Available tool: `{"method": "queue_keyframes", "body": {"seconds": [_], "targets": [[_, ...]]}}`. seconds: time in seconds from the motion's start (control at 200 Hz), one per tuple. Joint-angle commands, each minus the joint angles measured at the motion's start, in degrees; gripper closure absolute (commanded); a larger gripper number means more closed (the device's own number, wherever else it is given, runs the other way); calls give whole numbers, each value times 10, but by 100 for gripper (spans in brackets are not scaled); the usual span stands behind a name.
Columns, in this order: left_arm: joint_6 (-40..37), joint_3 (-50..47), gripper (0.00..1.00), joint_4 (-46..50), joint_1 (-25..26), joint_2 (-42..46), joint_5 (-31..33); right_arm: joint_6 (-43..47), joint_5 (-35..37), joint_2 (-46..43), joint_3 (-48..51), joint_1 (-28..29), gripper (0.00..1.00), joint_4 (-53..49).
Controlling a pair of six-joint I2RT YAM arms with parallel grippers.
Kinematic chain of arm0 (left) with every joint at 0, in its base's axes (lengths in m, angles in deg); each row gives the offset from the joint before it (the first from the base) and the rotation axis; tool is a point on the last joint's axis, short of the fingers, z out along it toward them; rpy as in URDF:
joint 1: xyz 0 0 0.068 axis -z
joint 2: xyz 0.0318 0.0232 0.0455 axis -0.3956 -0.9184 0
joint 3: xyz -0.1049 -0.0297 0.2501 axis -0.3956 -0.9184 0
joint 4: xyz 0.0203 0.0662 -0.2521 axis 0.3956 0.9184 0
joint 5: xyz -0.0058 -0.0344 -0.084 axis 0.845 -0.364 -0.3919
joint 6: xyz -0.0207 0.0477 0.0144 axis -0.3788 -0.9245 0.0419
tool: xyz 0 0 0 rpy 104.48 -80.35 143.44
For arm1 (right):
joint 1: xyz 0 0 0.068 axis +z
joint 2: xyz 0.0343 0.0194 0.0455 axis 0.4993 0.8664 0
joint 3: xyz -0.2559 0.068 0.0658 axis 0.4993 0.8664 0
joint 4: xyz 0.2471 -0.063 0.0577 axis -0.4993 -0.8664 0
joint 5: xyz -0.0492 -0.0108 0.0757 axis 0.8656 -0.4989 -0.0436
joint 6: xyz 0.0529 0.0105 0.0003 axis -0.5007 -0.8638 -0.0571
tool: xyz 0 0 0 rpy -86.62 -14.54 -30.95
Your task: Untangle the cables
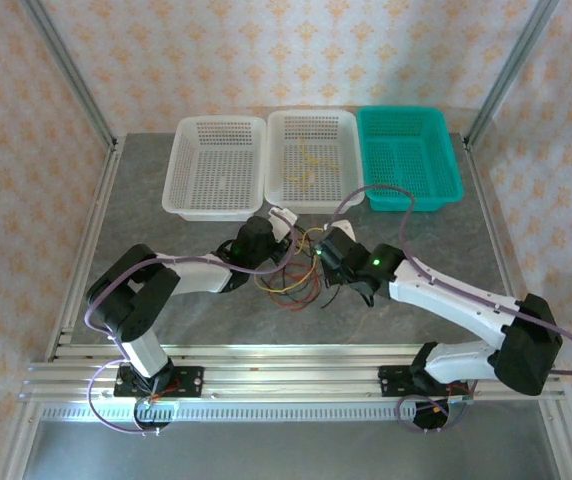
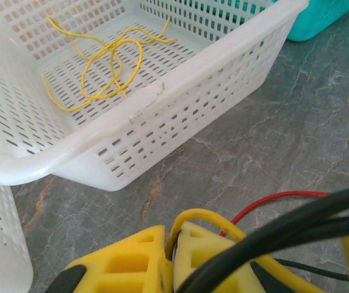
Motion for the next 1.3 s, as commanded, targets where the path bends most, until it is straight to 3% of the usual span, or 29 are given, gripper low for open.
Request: {"method": "queue_keyframes", "body": {"seconds": [0.0,0.28,0.506,0.846,1.061,1.297], "targets": [[14,-2,98,-31,11,19,9,17,13,-7,-19,29,100,15],[23,-1,100,-36,12,19,18,13,26,36,-9,47,100,-8],[30,-13,100,-40,12,26,53,-5,49,-3,-4,47,100,-22],[54,-16,100,-35,2,22,72,37,-51,-77,-11,50,100,-28],[61,-11,100,-35,1,25,64,37,-88,-18,-11,58,100,-25],[69,-18,100,-46,1,45,45,6,-46,59,-17,61,100,-11]]}}
